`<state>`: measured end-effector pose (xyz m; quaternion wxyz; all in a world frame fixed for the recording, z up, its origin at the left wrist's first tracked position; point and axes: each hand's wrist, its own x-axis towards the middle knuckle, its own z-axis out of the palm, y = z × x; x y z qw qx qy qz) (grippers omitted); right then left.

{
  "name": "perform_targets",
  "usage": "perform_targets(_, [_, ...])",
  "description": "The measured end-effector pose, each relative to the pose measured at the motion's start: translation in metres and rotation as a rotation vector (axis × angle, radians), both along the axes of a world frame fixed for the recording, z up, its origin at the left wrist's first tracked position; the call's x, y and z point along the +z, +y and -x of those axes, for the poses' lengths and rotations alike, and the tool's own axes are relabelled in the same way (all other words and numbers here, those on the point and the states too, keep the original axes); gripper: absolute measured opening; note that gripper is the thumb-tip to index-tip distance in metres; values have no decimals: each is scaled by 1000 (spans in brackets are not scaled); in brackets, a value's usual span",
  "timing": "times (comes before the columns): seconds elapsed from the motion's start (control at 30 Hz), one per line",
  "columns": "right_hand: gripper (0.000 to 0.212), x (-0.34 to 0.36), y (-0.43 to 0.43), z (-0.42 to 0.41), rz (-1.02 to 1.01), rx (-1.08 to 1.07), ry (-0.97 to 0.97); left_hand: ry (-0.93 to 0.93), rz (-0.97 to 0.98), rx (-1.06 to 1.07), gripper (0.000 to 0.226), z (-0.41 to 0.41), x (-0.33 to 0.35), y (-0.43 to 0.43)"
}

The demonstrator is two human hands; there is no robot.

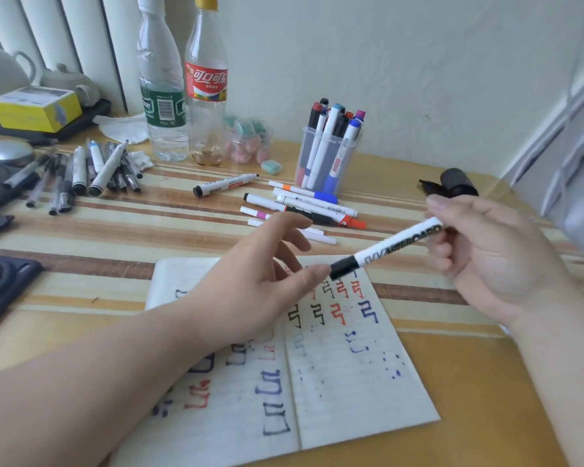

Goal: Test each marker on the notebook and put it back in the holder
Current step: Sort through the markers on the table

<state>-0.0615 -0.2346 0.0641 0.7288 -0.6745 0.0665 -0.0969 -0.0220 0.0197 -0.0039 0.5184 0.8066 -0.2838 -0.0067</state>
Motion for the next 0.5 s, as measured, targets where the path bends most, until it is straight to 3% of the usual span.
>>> perform_targets(0.07, [18,-9,17,7,-9,32,5,1,-11,-10,52,1,2,-1])
perform_targets(0.23, [19,-35,53,11,104,-14,-144,-34,-23,-80,21,2,1,-3])
perform_targets(0.3, [26,-40,55,11,11,-33,-158,-74,-25,-37,23,3,0,-4])
perform_targets(0.4, [23,-46,55,15,-98,165,-110,-170,-30,-43,21,7,1,-8])
perform_targets(0.5, [13,-52,59,20,-20,371,-59,-267,10,-121,17,10,2,-9])
